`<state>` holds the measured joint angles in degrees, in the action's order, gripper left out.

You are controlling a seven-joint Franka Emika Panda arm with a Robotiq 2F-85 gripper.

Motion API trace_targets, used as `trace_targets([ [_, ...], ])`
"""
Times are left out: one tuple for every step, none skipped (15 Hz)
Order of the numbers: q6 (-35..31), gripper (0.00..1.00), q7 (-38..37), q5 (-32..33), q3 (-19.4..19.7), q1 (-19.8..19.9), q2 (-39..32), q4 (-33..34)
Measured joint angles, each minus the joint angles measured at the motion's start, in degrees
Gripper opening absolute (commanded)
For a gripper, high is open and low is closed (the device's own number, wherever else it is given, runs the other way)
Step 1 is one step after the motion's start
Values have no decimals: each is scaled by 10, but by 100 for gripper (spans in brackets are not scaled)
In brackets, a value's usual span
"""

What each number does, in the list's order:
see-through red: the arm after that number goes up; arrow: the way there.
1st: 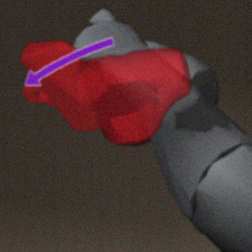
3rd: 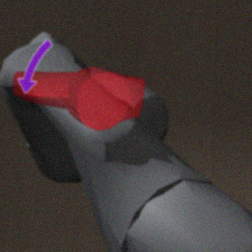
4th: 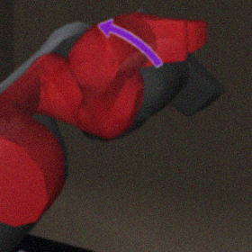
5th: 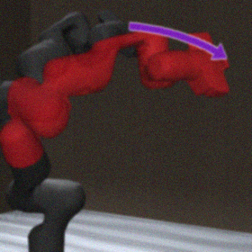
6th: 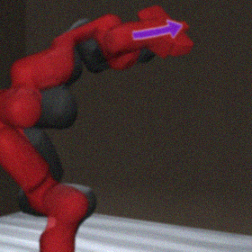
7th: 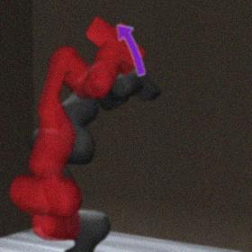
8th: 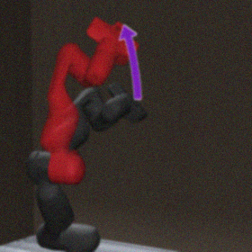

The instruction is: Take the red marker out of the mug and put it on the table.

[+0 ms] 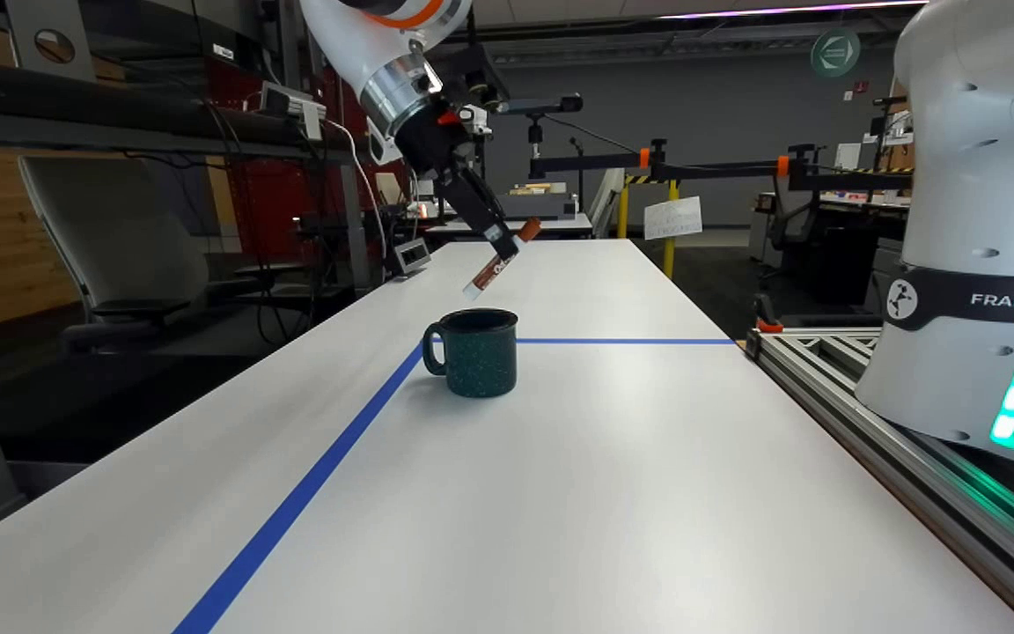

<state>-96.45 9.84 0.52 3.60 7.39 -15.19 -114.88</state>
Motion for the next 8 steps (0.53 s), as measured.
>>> trace_targets([
  [-16,5,10,0,-5,-3,6,-20],
  [-32,5,19,0,-9,-7,9,-41],
  [-53,5,29,0,-14,-10,12,-61],
  [-75,5,37,0,-18,-12,14,-81],
  [-96,5,46,0,-22,-15,15,-100],
  [-117,5,56,0,-25,-17,16,-118],
  [-140,5,68,0,-28,-19,16,-136],
  [-163,5,81,0,-30,-19,16,-154],
])
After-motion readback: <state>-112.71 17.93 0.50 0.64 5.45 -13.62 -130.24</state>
